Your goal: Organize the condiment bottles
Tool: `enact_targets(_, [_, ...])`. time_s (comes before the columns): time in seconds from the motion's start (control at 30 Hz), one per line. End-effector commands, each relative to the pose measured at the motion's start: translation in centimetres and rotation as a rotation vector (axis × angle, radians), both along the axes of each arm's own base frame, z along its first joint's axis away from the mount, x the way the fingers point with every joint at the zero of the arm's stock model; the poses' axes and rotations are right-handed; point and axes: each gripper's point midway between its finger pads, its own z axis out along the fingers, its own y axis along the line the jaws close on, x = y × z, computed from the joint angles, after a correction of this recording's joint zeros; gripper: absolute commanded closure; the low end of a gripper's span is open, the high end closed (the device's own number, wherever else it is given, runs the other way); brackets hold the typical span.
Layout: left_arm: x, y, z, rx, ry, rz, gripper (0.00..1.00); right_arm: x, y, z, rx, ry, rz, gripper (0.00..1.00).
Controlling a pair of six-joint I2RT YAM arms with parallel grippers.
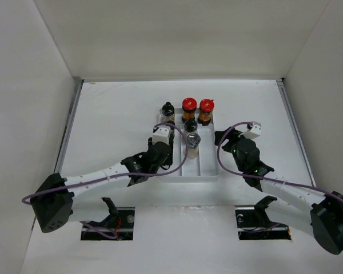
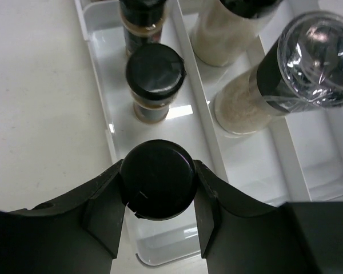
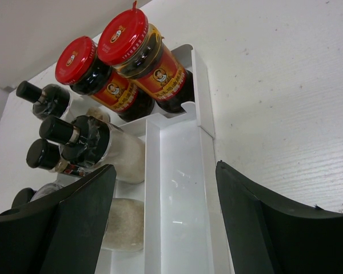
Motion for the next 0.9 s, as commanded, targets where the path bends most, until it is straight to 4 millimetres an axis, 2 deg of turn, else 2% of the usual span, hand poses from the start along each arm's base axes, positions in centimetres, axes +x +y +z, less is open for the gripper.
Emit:
enact_targets(0.0, [0.3, -1.6, -0.2, -0.053, -0.016, -0.011, 0.71, 0.5, 0.6, 2.5, 0.038, -0.072, 0.01, 0.23])
enact_targets(0.23, [-0.3, -2.7, -1.9, -0.037, -0.02, -0.035, 0.68, 0.6, 0.6, 2.4, 0.034, -0.068, 0.008, 0.23])
enact_targets(0.37, [-0.6, -2.9, -2.3, -0.031, -0.025, -0.036, 0.54, 0.7, 0.7, 2.4, 0.03, -0.067, 0.009, 0.23])
enact_targets(0.43, [-0.6, -2.8, -2.1, -0.029, -0.035, -0.029, 0.45, 0.6, 0.7, 2.4, 0.031, -0.068, 0.009, 0.23])
enact_targets(0.5, [-0.5, -2.6, -1.9, -0.029, -0.041, -0.023, 0.4, 0.6, 0.6, 2.6, 0.033, -0.072, 0.009, 0.23])
enact_targets(0.57, [-0.4, -2.3, -1.3, -0.034, -0.057, -0.012, 0.35, 0.5, 0.6, 2.6, 0.034, -0.074, 0.009, 0.22])
enact_targets(0.67, [-0.1, -2.0, -0.1, -0.04, -0.085, -0.008, 0.21, 0.4, 0.5, 2.7, 0.036, -0.076, 0.007, 0.21])
enact_targets(0.7, [0.0, -2.0, 0.2, -0.042, -0.093, -0.006, 0.14, 0.4, 0.5, 2.8, 0.037, -0.079, 0.007, 0.21])
enact_targets(0.73, [0.1, -1.8, 1.0, -0.049, -0.11, -0.002, 0.0, 0.4, 0.5, 2.8, 0.037, -0.079, 0.007, 0.21])
enact_targets(0.87, [0.6, -0.5, 3.7, -0.064, -0.185, 0.037, 0.0, 0.4, 0.5, 2.9, 0.037, -0.079, 0.007, 0.22])
